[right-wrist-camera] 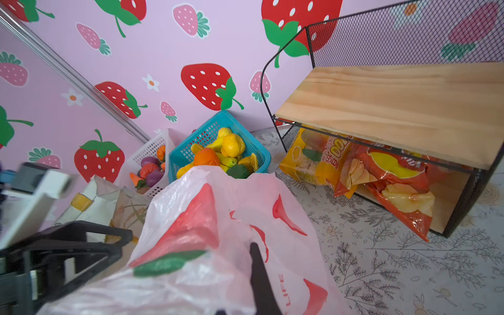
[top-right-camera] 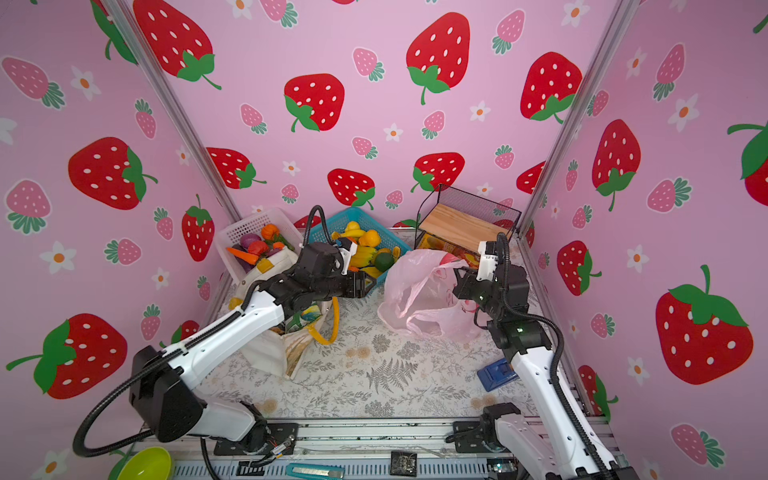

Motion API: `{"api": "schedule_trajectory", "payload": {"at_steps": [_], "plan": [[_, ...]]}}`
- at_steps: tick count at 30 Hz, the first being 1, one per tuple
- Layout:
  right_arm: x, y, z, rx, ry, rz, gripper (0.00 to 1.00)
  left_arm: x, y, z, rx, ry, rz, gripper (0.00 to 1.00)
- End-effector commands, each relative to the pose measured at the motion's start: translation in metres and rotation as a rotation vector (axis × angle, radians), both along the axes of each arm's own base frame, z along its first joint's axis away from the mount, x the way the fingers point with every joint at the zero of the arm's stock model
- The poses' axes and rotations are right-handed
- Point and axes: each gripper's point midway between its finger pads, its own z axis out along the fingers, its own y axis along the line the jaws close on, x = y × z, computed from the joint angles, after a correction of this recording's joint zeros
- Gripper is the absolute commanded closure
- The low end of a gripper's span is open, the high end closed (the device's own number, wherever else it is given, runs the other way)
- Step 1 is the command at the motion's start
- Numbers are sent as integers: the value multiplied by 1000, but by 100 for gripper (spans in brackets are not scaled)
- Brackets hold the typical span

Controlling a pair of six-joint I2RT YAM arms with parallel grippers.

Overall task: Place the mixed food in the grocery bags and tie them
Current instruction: 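Release the bag with the left gripper and move it over the teal basket, then lower the left gripper into the teal basket and grasp the green avocado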

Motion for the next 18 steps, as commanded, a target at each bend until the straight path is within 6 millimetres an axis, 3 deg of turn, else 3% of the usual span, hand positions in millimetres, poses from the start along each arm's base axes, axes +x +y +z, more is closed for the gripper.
{"api": "schedule_trajectory", "payload": {"at_steps": [1, 6, 12, 14, 18], "plan": [[5, -4, 13, 24, -54, -27, 100, 9, 1, -19, 96, 63, 9, 33], [11, 1, 0, -12, -26, 1, 100, 23, 33, -48, 234, 84, 94, 33], [17, 9, -12, -55, 7, 50, 100, 29, 98, -60, 312, 86, 242, 33], [19, 11, -17, -64, 15, 63, 100, 32, 109, -56, 308, 65, 273, 33], [22, 15, -24, -73, 32, 81, 100, 39, 108, -55, 293, 64, 277, 33]]}}
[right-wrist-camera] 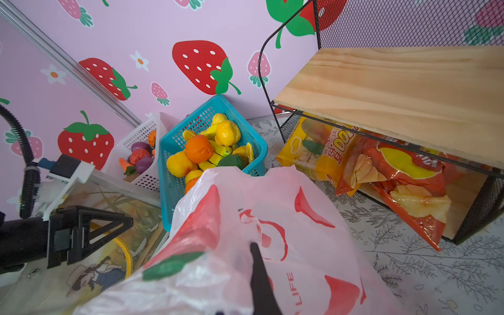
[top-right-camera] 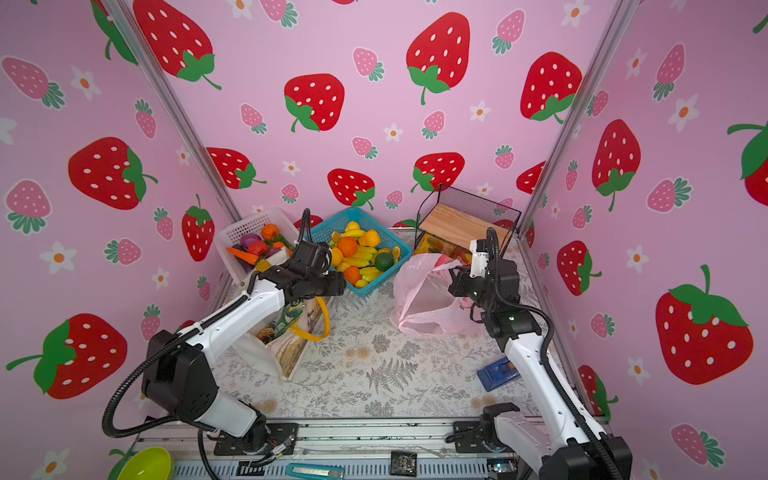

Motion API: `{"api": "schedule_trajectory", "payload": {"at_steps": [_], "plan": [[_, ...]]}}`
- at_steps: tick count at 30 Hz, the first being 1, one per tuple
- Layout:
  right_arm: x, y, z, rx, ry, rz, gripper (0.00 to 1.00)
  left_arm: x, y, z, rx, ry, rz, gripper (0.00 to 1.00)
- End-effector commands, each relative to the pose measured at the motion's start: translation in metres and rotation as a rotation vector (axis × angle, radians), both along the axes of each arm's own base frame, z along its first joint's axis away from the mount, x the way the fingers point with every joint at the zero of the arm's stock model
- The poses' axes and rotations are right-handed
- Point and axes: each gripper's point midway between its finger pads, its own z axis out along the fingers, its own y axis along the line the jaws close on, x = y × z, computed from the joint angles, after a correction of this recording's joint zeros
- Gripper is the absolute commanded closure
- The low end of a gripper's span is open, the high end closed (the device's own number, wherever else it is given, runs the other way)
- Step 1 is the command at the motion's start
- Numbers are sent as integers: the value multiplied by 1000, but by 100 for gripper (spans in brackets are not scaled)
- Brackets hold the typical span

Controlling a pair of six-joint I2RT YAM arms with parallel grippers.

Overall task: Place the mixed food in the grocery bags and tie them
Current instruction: 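Lower the left gripper into the teal basket and grasp the green avocado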

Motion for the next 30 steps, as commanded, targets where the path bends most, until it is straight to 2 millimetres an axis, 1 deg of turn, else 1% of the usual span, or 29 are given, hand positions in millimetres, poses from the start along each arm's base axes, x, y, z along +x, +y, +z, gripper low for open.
{"api": "schedule_trajectory", "payload": {"at_steps": [1, 4, 7, 8, 12, 14, 17, 25, 30], "plan": [[2, 3, 9, -9, -30, 30, 100, 3, -1, -2, 12, -1, -3, 34], [4, 3, 7, -17, -28, 30, 100, 6, -18, -3, -37, -5, -35, 34], [5, 3, 7, -23, -30, 31, 100, 10, -35, 9, -63, -60, -72, 34], [6, 4, 6, -26, -28, 30, 100, 14, -40, 14, -63, -81, -87, 34], [8, 4, 6, -34, -30, 37, 100, 27, -54, 25, -55, -105, -109, 35], [9, 4, 7, -40, -34, 34, 100, 34, -66, 31, -56, -129, -135, 36], [10, 2, 9, -50, -43, 25, 100, 45, -83, 33, -42, -149, -179, 36], [13, -1, 16, -74, -72, 17, 100, 89, -115, 15, -4, -148, -214, 33], [12, 0, 16, -79, -71, 28, 100, 117, -129, -3, 26, -129, -214, 30]]}}
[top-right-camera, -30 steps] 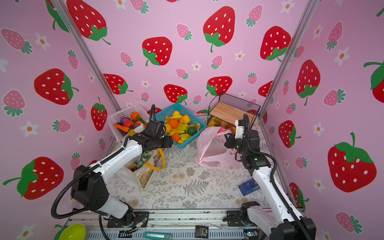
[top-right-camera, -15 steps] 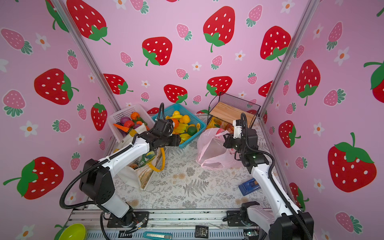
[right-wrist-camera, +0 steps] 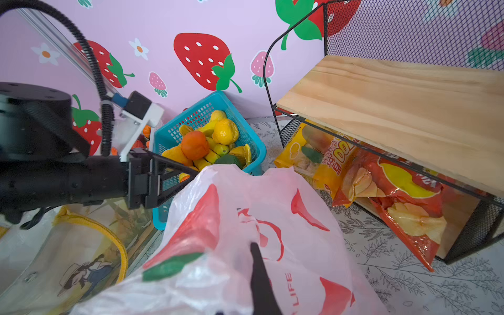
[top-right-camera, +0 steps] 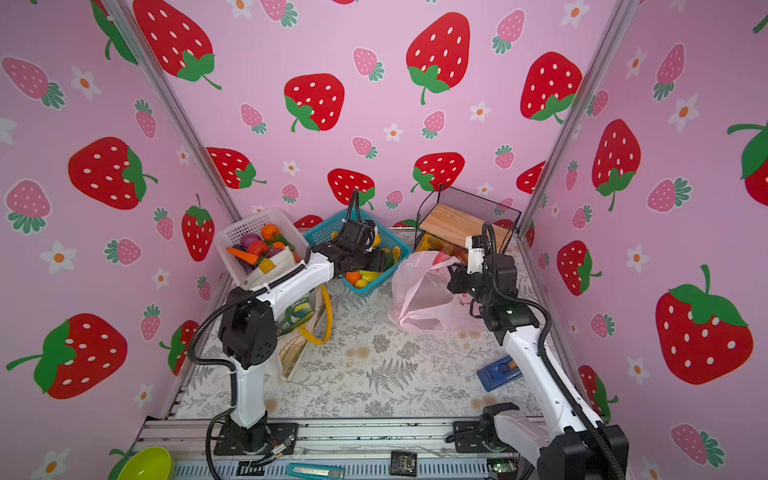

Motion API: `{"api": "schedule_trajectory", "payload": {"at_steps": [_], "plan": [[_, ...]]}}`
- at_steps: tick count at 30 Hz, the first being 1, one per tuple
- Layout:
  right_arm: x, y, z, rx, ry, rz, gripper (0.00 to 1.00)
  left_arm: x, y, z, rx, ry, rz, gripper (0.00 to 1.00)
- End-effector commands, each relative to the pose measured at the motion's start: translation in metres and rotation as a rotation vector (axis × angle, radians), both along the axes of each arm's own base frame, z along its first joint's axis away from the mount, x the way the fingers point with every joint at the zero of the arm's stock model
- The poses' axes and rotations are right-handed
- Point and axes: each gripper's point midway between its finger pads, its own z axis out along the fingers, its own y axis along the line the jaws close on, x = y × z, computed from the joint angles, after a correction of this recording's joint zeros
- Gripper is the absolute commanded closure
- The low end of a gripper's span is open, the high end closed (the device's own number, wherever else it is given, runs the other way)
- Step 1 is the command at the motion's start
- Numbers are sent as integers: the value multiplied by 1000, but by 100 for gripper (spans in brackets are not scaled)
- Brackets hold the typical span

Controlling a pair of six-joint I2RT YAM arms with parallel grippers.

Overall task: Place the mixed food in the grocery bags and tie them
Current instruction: 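Lower the left gripper into the teal basket and grasp the green avocado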

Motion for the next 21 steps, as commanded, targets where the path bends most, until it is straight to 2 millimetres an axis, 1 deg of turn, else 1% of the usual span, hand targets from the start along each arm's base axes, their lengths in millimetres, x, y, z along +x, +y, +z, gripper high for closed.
{"api": "schedule_trajectory", "payload": {"at_steps": [1, 5, 8, 12, 16, 21], "plan": [[3, -2, 12, -10, -32, 3, 100, 16, -5, -1, 39, -9, 1, 29], [2, -1, 11, -10, -28, 9, 100, 37, -11, -19, 66, 9, 17, 28], [1, -2, 11, -11, -32, 10, 100, 45, -19, -33, 82, 36, 2, 27], [0, -3, 10, -13, -30, 7, 100, 48, -23, -46, 96, 77, -15, 27], [0, -1, 8, -7, -26, 18, 100, 50, -14, -57, 112, 101, -3, 26], [-1, 1, 5, -2, -19, 26, 100, 45, -6, -72, 125, 155, -16, 27]]}}
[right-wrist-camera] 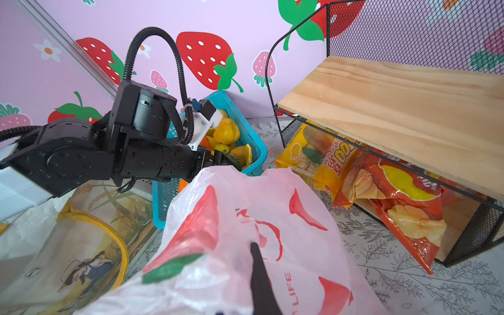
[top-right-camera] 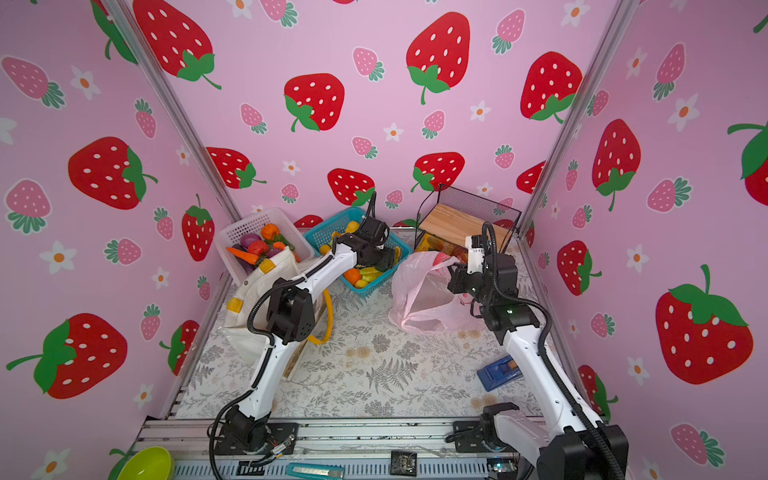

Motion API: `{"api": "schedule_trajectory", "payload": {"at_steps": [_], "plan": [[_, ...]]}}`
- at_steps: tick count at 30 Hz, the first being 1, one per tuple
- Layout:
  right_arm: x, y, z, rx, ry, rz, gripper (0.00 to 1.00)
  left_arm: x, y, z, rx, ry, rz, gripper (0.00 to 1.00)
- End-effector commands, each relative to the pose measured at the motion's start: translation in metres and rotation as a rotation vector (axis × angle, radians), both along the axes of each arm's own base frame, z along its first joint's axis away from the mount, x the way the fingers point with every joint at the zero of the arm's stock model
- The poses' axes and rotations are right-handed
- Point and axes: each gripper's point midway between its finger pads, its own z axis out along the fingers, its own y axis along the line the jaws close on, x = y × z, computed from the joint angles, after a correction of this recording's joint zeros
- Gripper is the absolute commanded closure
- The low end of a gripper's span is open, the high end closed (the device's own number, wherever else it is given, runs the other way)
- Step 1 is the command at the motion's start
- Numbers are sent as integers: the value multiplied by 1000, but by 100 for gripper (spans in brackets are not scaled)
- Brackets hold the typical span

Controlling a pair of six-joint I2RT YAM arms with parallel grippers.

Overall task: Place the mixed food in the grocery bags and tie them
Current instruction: 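Lower the left gripper into the teal basket and grasp the green avocado, then carry the green avocado with the left gripper into the pink bag's opening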

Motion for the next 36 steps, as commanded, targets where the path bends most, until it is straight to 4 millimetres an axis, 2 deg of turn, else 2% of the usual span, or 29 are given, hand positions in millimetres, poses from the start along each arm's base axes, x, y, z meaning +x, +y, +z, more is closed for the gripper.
{"api": "schedule_trajectory", "payload": {"at_steps": [1, 5, 8, 11, 15, 18, 21, 23, 25, 29, 32, 36], "plan": [[-1, 0, 5, 2, -17, 14, 100, -6, 5, -4, 22, 42, -33, 26], [-1, 1, 3, 7, -14, 21, 100, -5, 4, -10, 18, 50, -43, 26], [-1, 1, 3, 7, -13, 20, 100, -3, 2, -9, 2, 51, -43, 31], [-2, 1, 4, 9, -13, 17, 100, 1, 2, 3, -12, 27, -40, 37], [-1, 0, 1, 14, -1, 9, 100, 5, 2, 42, -49, -43, -36, 45], [0, -2, -2, 16, 8, -7, 100, 2, 1, 86, -103, -117, -41, 48], [2, -7, -4, 26, 19, -37, 100, -13, 0, 130, -164, -181, -46, 49], [3, -8, -5, 41, 28, -50, 100, -30, 2, 153, -203, -214, -43, 50], [5, -8, -3, 63, 29, -55, 100, -56, 4, 175, -251, -249, -36, 50], [7, -9, 1, 89, 26, -69, 100, -122, 10, 186, -320, -277, -30, 51], [8, -10, 3, 97, 22, -77, 100, -179, 20, 171, -264, -285, -47, 52], [9, -9, 6, 120, 16, -76, 100, -248, 27, 130, -220, -213, -84, 52]]}}
